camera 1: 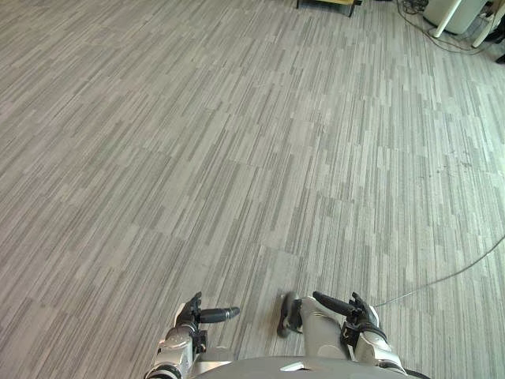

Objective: Pick up cushions and gather them together orderly.

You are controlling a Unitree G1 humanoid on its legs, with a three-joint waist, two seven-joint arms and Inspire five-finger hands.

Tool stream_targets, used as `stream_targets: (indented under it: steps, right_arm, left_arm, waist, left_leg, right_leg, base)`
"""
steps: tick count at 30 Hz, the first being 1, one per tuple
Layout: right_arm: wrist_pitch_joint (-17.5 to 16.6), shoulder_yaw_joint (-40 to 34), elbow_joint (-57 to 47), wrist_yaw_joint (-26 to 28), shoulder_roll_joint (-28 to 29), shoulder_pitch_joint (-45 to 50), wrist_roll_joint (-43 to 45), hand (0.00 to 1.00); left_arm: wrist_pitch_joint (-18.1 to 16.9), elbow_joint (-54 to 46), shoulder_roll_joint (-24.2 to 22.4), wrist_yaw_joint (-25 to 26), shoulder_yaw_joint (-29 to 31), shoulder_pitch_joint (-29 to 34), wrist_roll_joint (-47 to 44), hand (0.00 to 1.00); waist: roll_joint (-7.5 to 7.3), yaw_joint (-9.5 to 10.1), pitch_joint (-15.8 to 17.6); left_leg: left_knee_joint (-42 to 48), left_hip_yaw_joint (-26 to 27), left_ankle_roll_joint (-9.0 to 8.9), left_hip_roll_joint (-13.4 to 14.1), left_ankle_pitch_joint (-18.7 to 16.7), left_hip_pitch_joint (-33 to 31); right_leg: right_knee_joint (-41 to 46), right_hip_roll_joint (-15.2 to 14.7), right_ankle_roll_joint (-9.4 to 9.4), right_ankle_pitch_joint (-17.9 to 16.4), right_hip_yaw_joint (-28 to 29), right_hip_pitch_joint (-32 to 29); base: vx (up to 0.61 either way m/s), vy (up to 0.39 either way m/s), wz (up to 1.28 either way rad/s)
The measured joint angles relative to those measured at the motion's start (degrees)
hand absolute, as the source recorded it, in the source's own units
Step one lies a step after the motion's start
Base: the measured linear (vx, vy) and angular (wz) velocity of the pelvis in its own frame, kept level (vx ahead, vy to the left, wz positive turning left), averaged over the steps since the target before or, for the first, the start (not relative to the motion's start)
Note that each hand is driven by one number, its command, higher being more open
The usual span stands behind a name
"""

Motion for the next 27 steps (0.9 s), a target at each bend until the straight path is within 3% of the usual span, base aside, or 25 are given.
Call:
stream_targets:
  steps: [2, 4, 5, 7, 9, 11, 12, 13, 14, 15, 17, 19, 20, 21, 22, 23, 24, 25, 26, 27]
  right_arm:
    - [0.63, -1.36, 0.89, 0.02, 0.02, 0.20, 0.24, 1.00]
    - [1.02, -1.92, 0.46, -0.37, 0.81, 1.96, 0.41, 1.00]
    - [1.00, -1.71, -0.13, -0.85, 1.38, 2.67, 0.99, 1.00]
    - [0.86, -1.67, -0.53, -1.08, 2.60, 3.46, 1.53, 1.00]
    - [0.84, -2.00, -0.24, -1.23, 2.90, 3.45, 3.02, 1.00]
    - [1.00, -2.22, -0.04, -1.30, 3.12, 2.55, 3.19, 1.00]
    - [1.02, -2.22, 0.02, -1.31, 3.20, 2.46, 3.19, 1.00]
    - [0.89, -2.23, 0.11, -1.30, 3.31, 2.39, 3.18, 1.00]
    - [0.88, -2.16, 1.05, -1.33, 3.13, 2.27, 3.17, 1.00]
    - [1.01, -2.11, 1.68, -1.33, 3.21, 2.03, 3.17, 1.00]
    - [1.18, -2.19, 2.64, -1.21, 4.18, 1.29, 2.92, 1.00]
    - [1.29, -2.20, 2.96, -1.19, 4.21, 1.92, 2.53, 1.00]
    - [1.29, -2.21, 2.98, -1.12, 4.40, 2.60, 1.79, 1.00]
    - [1.30, -2.20, 2.96, -1.00, 4.51, 2.88, 1.35, 1.00]
    - [1.28, -2.15, 2.94, -0.74, 4.58, 3.22, 0.79, 1.00]
    - [1.31, -2.47, 2.38, -0.25, 4.52, 3.03, 1.11, 1.00]
    - [1.28, -2.13, 1.57, -0.16, 4.21, 2.91, 0.74, 1.00]
    - [0.90, -2.10, 0.52, 0.17, 4.09, 2.78, 0.33, 1.00]
    - [0.81, -2.09, -0.44, 0.46, 3.89, 2.33, 0.31, 1.00]
    - [0.75, -2.06, -0.62, 0.56, 3.78, 2.30, 0.27, 1.00]
  left_arm:
    - [0.00, 0.02, -0.10, -0.01, 0.30, -0.02, 0.00, 1.00]
    - [-0.05, -1.05, -0.43, 0.00, 2.29, 0.15, 0.04, 1.00]
    - [-0.09, -2.31, -0.72, -0.02, 3.88, 0.25, 0.05, 1.00]
    - [-0.56, -5.18, -0.67, 0.18, 5.07, 0.53, 0.19, 1.00]
    - [-1.41, -7.08, -0.81, 0.10, 4.67, 0.51, 0.39, 1.00]
    - [-1.28, -7.62, -0.89, -0.06, 4.68, 0.40, 0.40, 1.00]
    - [-1.23, -7.48, -0.76, -0.04, 4.69, 0.48, 0.39, 1.00]
    - [-1.17, -7.39, -0.74, 0.06, 4.72, 0.88, 0.27, 1.00]
    - [-1.22, -7.28, -0.63, 0.41, 4.74, 0.68, -0.32, 1.00]
    - [-1.34, -6.97, -0.70, 0.53, 4.68, 0.33, -0.30, 1.00]
    - [-1.19, -5.50, 0.66, 0.26, 4.68, -0.90, -0.23, 1.00]
    - [-1.15, -5.30, 1.07, 0.13, 4.65, -0.99, -0.20, 1.00]
    - [-1.13, -5.21, 1.56, 0.21, 4.61, -0.66, -0.21, 1.00]
    - [-1.08, -5.10, 1.67, 0.20, 4.46, -0.39, -0.18, 1.00]
    - [-0.99, -4.23, 2.30, 0.22, 3.76, -0.20, -0.14, 1.00]
    - [-0.68, -2.93, 2.95, 0.23, 2.32, -0.24, -0.12, 1.00]
    - [-0.46, -2.68, 2.93, 0.20, 2.18, -0.05, -0.11, 1.00]
    - [-0.23, -2.49, 2.58, 0.24, 2.18, 0.18, -0.13, 1.00]
    - [-0.12, -2.45, 2.02, 0.27, 2.19, -0.01, -0.20, 1.00]
    - [-0.12, -2.44, 1.91, 0.26, 2.17, 0.10, -0.20, 1.00]
  waist:
    - [0.23, -0.41, 0.03]
    - [0.09, -0.74, 0.27]
    - [0.28, -0.49, 0.31]
    - [-1.08, 0.43, 0.75]
    - [-1.33, 1.20, 0.76]
    - [-1.25, 1.94, 1.00]
    - [-1.34, 1.96, 1.05]
    - [-1.25, 2.56, 1.02]
    - [-1.12, 4.39, 0.95]
    - [-1.14, 5.01, 0.92]
    - [-3.81, 3.64, 0.84]
    - [-4.66, 3.66, 0.58]
    - [-5.86, 3.83, 0.79]
    - [-6.49, 3.59, 0.64]
    - [-7.07, 3.12, 0.30]
    - [-7.22, 2.41, 0.13]
    - [-7.16, 1.57, 0.08]
    - [-5.90, 1.32, 0.52]
    - [-4.47, 1.17, 0.75]
    - [-4.05, 1.18, 0.64]
  left_leg:
    - [5.59, -1.67, -0.93, 0.80, 2.76, -1.31]
    - [28.44, -6.14, -1.49, 3.16, 10.76, -9.62]
    - [39.94, -5.55, -0.05, 4.93, 8.38, -14.54]
    - [46.31, -4.03, 0.11, 5.19, 4.87, -20.74]
    - [41.39, -1.28, 0.41, 3.93, 1.58, -28.02]
    - [23.58, -0.04, 0.61, -0.21, 0.68, -32.18]
    - [18.87, -0.35, 0.57, -1.19, 1.25, -32.37]
    - [2.77, -1.44, -0.46, -3.92, 6.11, -32.31]
    - [-1.31, -3.14, -0.65, -5.16, 14.13, -32.31]
    - [-1.64, -3.51, 0.66, -5.66, 17.41, -31.65]
    - [0.56, -3.58, 3.54, -7.52, 15.22, -31.20]
    - [4.48, -3.01, 4.59, -7.59, 11.13, -30.60]
    - [6.26, -1.59, 4.18, -7.77, 6.59, -26.72]
    - [6.44, -1.13, 4.32, -8.09, 4.95, -24.90]
    - [6.45, -0.83, 4.47, -8.50, 2.42, -22.13]
    - [6.41, -0.77, 4.78, -8.65, 0.50, -18.58]
    - [5.65, -0.93, 4.99, -8.58, -0.47, -15.92]
    - [2.52, -1.10, 4.96, -7.72, -0.90, -10.90]
    - [-1.01, -0.87, 4.95, -5.37, -0.89, -5.76]
    - [-1.59, -0.86, 4.94, -4.66, -0.89, -4.74]
  right_leg:
    - [-0.86, 0.60, -0.17, -1.47, -0.34, 2.71]
    - [-6.47, 2.26, -0.46, -2.42, -0.56, 10.96]
    - [-9.64, 3.53, -0.60, -2.50, -0.46, 15.93]
    - [-14.51, 4.00, -0.72, -2.57, -0.02, 22.35]
    - [-19.64, 4.13, -0.45, -2.42, 0.73, 26.99]
    - [-23.52, 3.78, -0.30, -2.39, 2.22, 31.11]
    - [-24.24, 3.58, -0.10, -2.44, 2.56, 31.82]
    - [-27.01, 3.49, 0.55, -2.57, 4.19, 33.85]
    - [-28.87, 3.49, 1.75, -2.85, 6.82, 35.08]
    - [-29.33, 3.23, 2.00, -2.79, 8.52, 35.82]
    - [-26.09, 0.57, 2.71, -2.39, 10.53, 35.09]
    - [-18.20, -0.31, 4.15, -2.77, 12.97, 33.28]
    - [-2.38, -1.92, 6.47, -2.25, 14.47, 28.73]
    - [5.59, -2.81, 9.83, -0.14, 14.36, 25.95]
    - [17.82, -4.75, 13.75, 4.36, 14.07, 21.10]
    - [27.34, -6.67, 12.24, 3.38, 13.10, 16.42]
    - [30.39, -7.84, 9.82, 1.71, 11.20, 14.01]
    - [29.97, -8.71, 6.99, -1.17, 7.66, 10.26]
    - [23.61, -7.46, 5.02, -3.68, 3.78, 6.92]
    - [20.92, -6.90, 4.90, -4.03, 2.85, 5.69]
  base:
    - [0.46, -0.306, 0.02]
    - [0.55, -0.343, 0.04]
    - [0.40, -0.223, -0.13]
    - [0.28, -0.146, -0.14]
    - [0.33, -0.129, -0.22]
    - [0.41, -0.051, -0.32]
    - [0.51, 0.030, -0.41]
    - [0.46, 0.066, -0.72]
    - [0.58, 0.080, -0.93]
    - [0.53, 0.045, -0.72]
    - [0.58, 0.021, -0.12]
    - [0.52, 0.021, -0.15]
    - [0.53, -0.002, -0.34]
    - [0.43, -0.007, -0.40]
    - [0.43, -0.030, -0.22]
    - [0.45, -0.049, -0.12]
    - [0.67, -0.097, -0.07]
    - [0.80, -0.195, -0.09]
    - [0.69, -0.215, -0.09]
    - [0.70, -0.284, 0.08]
